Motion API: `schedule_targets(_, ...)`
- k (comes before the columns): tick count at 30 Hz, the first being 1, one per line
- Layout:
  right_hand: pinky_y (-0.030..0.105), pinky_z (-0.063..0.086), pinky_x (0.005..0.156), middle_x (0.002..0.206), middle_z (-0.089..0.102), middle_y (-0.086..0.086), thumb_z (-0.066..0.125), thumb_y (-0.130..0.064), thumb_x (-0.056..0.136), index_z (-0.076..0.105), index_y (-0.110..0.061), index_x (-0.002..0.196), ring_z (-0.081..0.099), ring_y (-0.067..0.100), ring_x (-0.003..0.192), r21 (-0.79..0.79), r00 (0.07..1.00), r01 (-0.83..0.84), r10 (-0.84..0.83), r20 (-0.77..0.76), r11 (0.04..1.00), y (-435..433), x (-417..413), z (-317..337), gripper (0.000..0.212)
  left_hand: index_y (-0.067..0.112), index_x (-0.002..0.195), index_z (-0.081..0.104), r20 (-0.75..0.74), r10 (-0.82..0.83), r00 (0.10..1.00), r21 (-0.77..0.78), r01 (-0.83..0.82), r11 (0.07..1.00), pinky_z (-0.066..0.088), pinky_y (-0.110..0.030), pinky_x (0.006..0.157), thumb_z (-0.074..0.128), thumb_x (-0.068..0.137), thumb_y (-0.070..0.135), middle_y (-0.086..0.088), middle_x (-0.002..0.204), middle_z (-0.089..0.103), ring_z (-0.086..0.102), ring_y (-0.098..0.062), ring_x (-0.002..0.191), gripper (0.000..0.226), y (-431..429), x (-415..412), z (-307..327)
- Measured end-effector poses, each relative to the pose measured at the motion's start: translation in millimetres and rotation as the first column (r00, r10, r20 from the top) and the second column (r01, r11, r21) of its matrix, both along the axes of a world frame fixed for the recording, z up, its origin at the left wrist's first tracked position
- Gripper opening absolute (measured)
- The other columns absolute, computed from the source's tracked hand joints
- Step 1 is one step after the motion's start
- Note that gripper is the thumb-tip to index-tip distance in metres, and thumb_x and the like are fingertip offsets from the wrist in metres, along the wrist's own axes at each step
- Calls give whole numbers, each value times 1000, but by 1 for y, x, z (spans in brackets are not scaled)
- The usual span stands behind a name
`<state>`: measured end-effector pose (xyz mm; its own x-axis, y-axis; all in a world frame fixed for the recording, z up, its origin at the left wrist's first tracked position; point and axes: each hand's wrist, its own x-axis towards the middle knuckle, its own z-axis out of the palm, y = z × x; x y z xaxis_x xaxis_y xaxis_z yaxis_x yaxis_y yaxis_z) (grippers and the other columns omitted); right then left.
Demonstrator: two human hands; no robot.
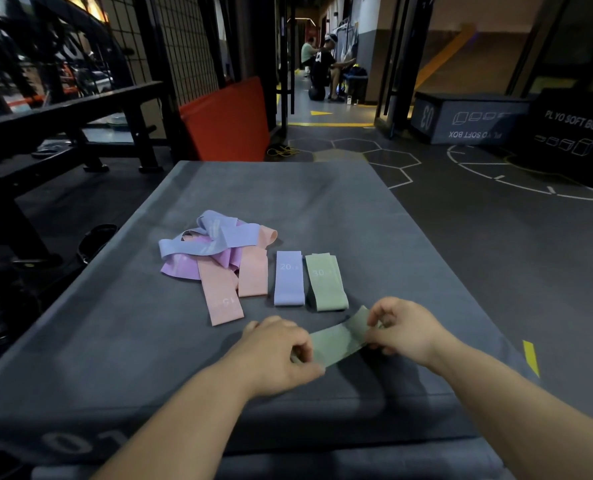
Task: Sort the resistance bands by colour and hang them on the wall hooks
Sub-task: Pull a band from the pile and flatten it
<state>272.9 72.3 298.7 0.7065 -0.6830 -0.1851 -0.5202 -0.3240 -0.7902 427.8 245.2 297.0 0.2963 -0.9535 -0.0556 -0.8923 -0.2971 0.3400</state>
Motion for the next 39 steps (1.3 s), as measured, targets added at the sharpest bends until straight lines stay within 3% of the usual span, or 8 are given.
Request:
schedule_targets(6,26,55,58,74,60,2,66,-3,81,55,-17,78,60,14,59,-41,994,21,-17,110,999,3,4,-3,18,34,99,54,-149,156,977,-108,-173,979,46,-26,79,57,89,28,19,90,59,54,-7,84,12,-4,0,-4)
schedule_targets(10,36,56,65,75,59,-2,63,-2,83,52,-26,74,58,15,61,-57,985,-6,15,174,998,4,4,-1,28,34,114,55,-57,228,972,-100,-233,967,43,-28,91,65,83,35,19,110,51,53,-7,100,33,-5,2,-4)
schedule_targets(13,45,53,72,73,58,-2,60,3,83,50,-32,75,54,16,65,-34,975,-19,26,220,999,6,5,-2,37,35,111,59,-121,252,960,-22,-257,966,46,-25,81,64,81,38,20,97,59,56,-5,91,30,-6,3,-2)
schedule_targets(19,28,51,72,79,70,-3,61,6,85,45,-27,95,66,12,73,98,933,25,-58,355,995,4,16,-4,38,35,90,56,-167,266,949,75,-257,964,50,-30,76,63,78,40,15,94,58,58,-9,86,15,-13,2,2)
schedule_targets(24,34,49,75,78,71,3,64,5,84,51,-18,96,64,18,75,264,876,93,-205,437,960,-5,33,-7,29,29,73,44,-239,264,934,69,-255,964,41,-28,61,61,77,35,11,81,54,52,-11,73,19,-23,3,1)
schedule_targets(28,16,48,56,74,66,-2,58,8,87,52,-16,94,60,4,59,330,822,168,-317,473,929,-18,57,2,26,29,78,48,-389,290,874,-26,-326,945,42,-25,64,63,80,36,12,76,56,51,-9,70,17,-37,5,3)
schedule_targets(34,21,45,62,82,71,-3,63,-1,87,56,-23,100,60,3,62,218,866,188,-267,424,958,-51,99,12,26,29,85,50,-433,375,820,-139,-472,871,48,-28,69,55,86,36,10,81,63,58,-11,79,9,-62,11,2)
schedule_targets(39,12,45,59,91,69,-1,64,-4,86,57,-19,103,61,9,72,84,923,205,-221,315,975,-70,130,3,23,28,91,49,-393,427,815,-192,-526,828,44,-28,67,52,88,36,4,86,65,58,-16,83,9,-81,18,2)
